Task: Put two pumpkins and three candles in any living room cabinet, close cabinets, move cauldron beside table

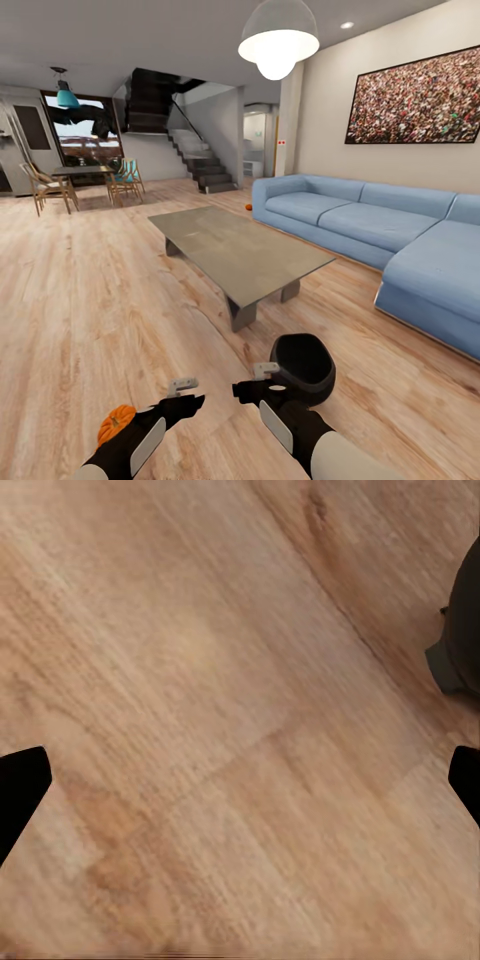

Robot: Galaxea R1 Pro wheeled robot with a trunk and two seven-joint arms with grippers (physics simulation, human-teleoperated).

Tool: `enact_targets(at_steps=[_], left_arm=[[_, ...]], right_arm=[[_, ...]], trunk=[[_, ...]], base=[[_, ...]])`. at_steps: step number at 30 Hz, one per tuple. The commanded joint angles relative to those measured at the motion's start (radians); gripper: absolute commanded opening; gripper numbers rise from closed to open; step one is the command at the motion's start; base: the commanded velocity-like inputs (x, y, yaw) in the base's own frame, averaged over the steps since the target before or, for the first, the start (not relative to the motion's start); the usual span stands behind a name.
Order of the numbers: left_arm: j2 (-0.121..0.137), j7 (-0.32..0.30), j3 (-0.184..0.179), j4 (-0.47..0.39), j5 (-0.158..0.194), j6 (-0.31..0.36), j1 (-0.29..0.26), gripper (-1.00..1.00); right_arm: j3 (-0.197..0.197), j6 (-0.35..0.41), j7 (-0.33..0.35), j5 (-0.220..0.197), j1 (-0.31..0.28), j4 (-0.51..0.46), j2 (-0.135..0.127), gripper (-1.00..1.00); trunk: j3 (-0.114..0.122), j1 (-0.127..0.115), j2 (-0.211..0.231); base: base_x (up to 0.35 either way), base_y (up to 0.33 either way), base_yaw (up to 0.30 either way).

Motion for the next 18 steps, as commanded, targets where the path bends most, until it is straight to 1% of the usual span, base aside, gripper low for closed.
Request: enact_targets(at_steps=[1,5,14,18], left_arm=[[0.001,0.001,-0.004,-0.001,0.006,0.003,0.000,1.00],[0.001,0.001,-0.004,-0.001,0.006,0.003,0.000,1.00],[0.001,0.001,-0.004,-0.001,0.006,0.003,0.000,1.00],[0.001,0.001,-0.004,-0.001,0.006,0.003,0.000,1.00]], right_arm=[[0.004,0.003,-0.008,-0.006,-0.001,-0.001,0.000,1.00],[0.004,0.003,-0.008,-0.006,-0.001,-0.001,0.000,1.00],[0.005,0.003,-0.008,-0.006,-0.001,-0.001,0.000,1.00],[0.005,0.003,-0.008,-0.006,-0.001,-0.001,0.000,1.00]], trunk=[[-0.001,0.000,0.000],[-0.001,0.000,0.000],[-0.001,0.000,0.000],[-0.001,0.000,0.000]], base=[[-0.074,0.000,0.291],[-0.164,0.024,0.291],[-0.272,0.097,0.291],[-0.122,0.062,0.291]])
